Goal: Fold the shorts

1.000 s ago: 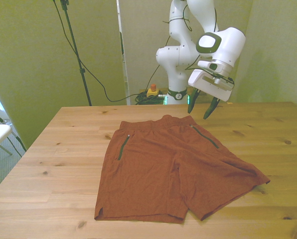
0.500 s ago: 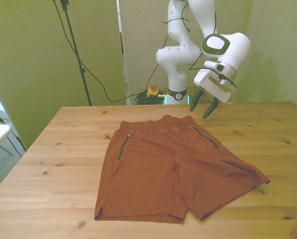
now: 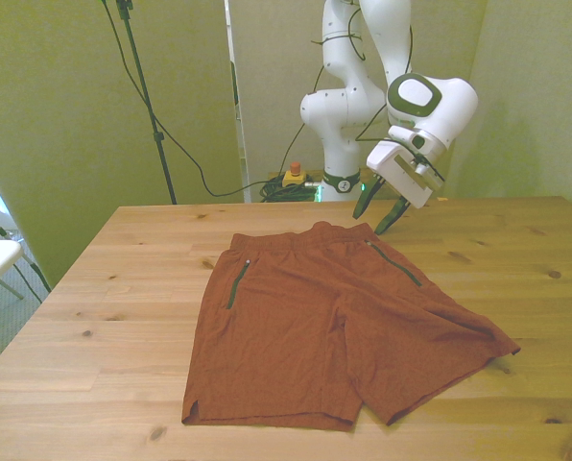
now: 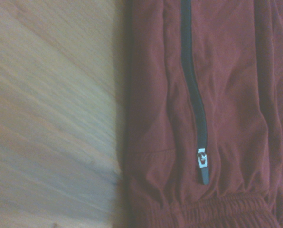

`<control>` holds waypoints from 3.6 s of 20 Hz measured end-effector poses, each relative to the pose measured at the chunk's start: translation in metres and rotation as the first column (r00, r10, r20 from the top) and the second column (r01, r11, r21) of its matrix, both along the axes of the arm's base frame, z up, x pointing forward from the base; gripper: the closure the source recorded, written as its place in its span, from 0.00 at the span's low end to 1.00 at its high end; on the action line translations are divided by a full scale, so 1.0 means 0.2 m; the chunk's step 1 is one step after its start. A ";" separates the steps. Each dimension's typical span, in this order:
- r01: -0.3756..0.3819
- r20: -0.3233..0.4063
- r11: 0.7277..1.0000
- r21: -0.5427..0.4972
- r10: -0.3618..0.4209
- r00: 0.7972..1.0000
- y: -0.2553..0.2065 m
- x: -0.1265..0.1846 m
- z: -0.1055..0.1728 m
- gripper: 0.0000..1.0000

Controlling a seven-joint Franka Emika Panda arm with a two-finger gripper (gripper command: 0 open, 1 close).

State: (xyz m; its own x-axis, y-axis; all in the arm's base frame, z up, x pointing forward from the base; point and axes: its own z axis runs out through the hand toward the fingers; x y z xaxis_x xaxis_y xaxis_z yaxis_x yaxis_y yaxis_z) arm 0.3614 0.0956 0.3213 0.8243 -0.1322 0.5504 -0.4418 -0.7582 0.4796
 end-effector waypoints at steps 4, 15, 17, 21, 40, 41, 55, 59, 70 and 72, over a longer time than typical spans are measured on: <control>0.001 -0.004 0.999 -0.051 -0.002 1.000 -0.05 0.01 -0.02 0.00; 0.001 -0.015 0.994 -0.108 -0.002 1.000 -0.09 0.01 -0.07 1.00; 0.001 -0.018 0.994 -0.108 -0.003 1.000 -0.09 0.01 -0.08 1.00; -0.001 -0.022 0.994 -0.105 -0.001 1.000 -0.08 0.01 -0.10 1.00; 0.011 0.011 1.000 -0.026 -0.010 1.000 -0.04 0.01 -0.05 1.00; 0.021 0.022 1.000 0.001 -0.021 1.000 -0.04 0.02 -0.02 1.00; 0.268 0.004 0.787 0.556 -0.324 0.946 -0.58 0.19 0.68 1.00; 0.367 -0.079 0.686 0.628 -0.413 0.907 -0.92 0.35 0.73 1.00; 0.464 -0.206 0.492 0.737 -0.490 0.847 -1.41 0.29 0.83 1.00; 0.493 -0.244 0.465 0.735 -0.498 0.832 -1.51 0.27 0.74 1.00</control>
State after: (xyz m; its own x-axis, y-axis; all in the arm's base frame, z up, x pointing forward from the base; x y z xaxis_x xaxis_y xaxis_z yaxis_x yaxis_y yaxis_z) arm 0.4151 -0.2062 0.4688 0.4819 -0.8748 0.0499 -0.8629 -0.4837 -0.1463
